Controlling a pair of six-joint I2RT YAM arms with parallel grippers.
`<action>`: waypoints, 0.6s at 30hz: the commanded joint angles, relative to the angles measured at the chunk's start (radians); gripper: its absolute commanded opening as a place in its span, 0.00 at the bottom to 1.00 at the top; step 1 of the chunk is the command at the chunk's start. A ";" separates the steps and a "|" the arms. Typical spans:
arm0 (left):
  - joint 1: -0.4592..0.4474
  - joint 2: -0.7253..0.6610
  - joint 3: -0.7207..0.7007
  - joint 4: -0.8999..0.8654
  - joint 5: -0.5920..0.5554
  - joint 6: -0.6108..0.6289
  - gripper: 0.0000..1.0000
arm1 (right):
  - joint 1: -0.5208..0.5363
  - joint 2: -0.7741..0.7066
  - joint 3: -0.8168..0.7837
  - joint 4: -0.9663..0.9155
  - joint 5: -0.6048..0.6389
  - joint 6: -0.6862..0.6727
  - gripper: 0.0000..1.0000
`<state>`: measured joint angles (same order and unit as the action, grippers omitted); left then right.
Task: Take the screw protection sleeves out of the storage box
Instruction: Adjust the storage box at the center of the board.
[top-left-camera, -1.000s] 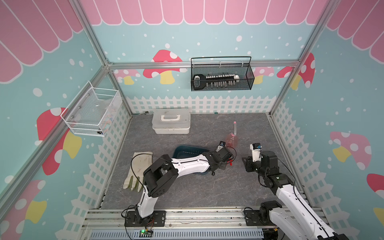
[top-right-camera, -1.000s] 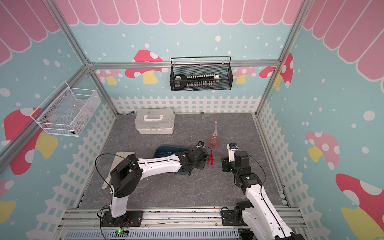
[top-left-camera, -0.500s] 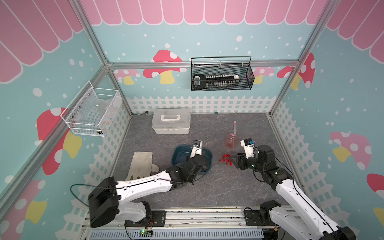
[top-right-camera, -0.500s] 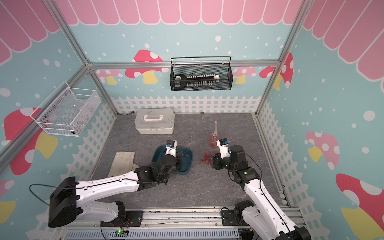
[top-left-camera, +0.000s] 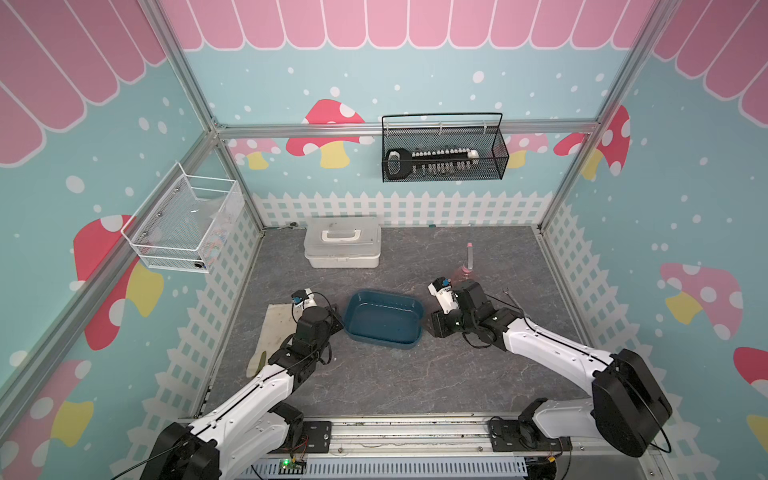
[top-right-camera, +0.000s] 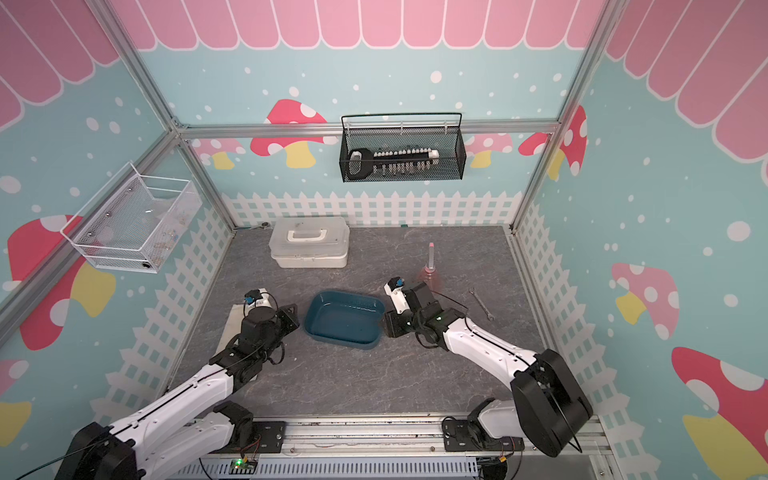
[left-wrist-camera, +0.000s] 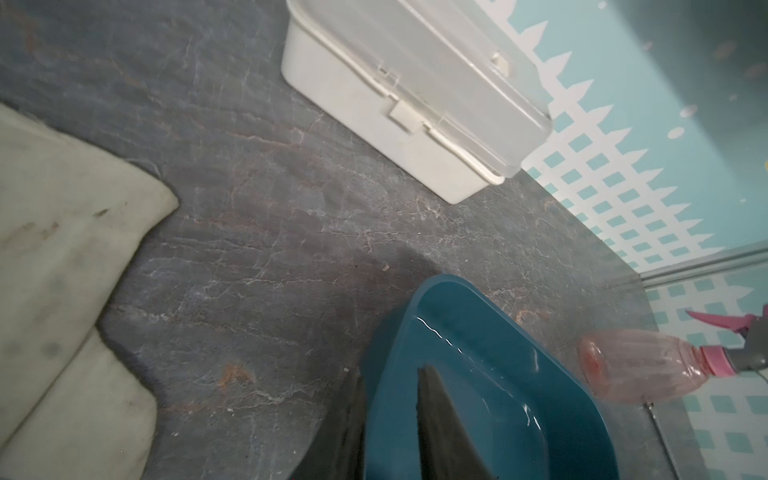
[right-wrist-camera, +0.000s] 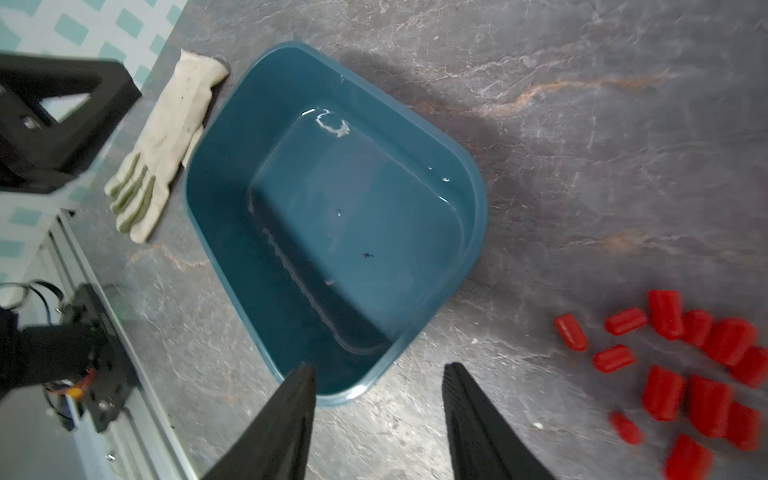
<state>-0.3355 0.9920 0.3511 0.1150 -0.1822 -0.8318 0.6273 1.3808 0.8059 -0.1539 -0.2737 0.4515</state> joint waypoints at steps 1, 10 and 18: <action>0.070 0.074 -0.029 0.123 0.227 -0.087 0.25 | 0.020 0.040 0.039 0.005 0.052 0.010 0.51; 0.101 0.112 -0.029 0.157 0.284 -0.087 0.26 | 0.022 0.129 0.124 -0.079 0.144 0.026 0.45; 0.117 0.149 -0.032 0.201 0.322 -0.092 0.26 | 0.022 0.222 0.205 -0.180 0.178 0.032 0.44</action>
<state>-0.2283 1.1313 0.3233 0.2764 0.1081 -0.9138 0.6434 1.5658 0.9745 -0.2642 -0.1215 0.4763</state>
